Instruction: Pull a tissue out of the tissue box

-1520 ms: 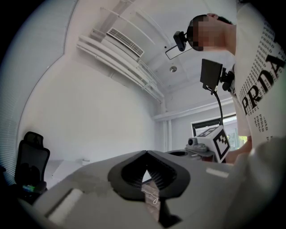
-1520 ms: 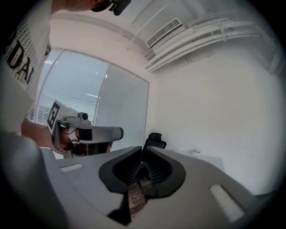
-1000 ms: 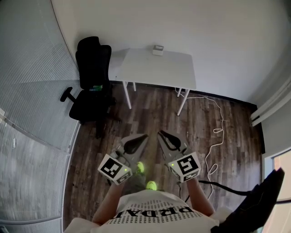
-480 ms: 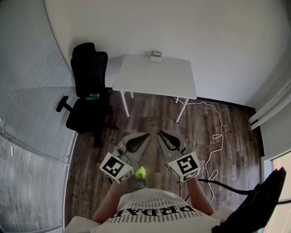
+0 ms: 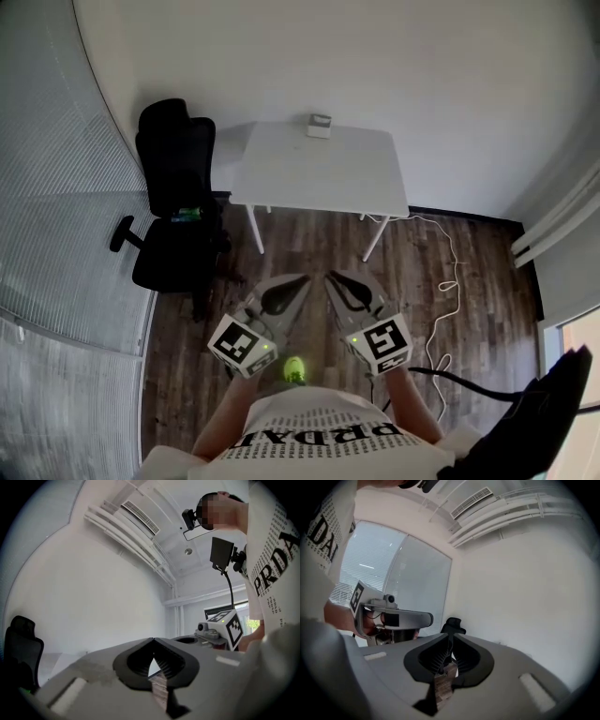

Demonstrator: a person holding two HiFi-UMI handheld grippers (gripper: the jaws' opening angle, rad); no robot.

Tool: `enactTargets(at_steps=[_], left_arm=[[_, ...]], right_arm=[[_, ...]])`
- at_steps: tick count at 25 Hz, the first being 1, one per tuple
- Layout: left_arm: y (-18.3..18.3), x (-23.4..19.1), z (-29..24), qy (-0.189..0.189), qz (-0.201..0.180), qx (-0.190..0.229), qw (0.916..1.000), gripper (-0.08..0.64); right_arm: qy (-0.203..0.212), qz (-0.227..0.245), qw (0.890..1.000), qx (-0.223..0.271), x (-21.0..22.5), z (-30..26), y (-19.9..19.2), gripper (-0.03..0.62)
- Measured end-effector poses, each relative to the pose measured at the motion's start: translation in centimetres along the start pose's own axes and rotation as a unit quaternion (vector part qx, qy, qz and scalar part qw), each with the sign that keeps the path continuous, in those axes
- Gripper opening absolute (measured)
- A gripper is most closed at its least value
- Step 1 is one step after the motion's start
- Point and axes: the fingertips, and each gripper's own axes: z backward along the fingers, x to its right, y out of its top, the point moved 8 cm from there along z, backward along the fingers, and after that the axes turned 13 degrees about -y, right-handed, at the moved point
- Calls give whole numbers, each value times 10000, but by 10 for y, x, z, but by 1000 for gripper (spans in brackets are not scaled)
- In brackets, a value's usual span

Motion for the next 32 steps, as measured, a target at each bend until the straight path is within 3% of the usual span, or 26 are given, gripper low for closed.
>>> enactTargets(at_steps=[7, 14, 21, 32], left_arm=[[-3, -49, -4, -297, 64, -19, 9995, -5], [-9, -81, -6, -339, 217, 70, 9992, -5], [-24, -117, -23, -273, 388, -55, 9989, -5], [-26, -192, -98, -8, 313, -155, 9994, -5]], right_arm=[[-368, -204, 9991, -62, 12, -43, -1, 34], [-519, -353, 9978, -210, 21, -72, -9, 34], [-448, -347, 9978, -352, 46, -108, -17, 34], [-231, -387, 9983, -379, 133, -179, -27, 34]])
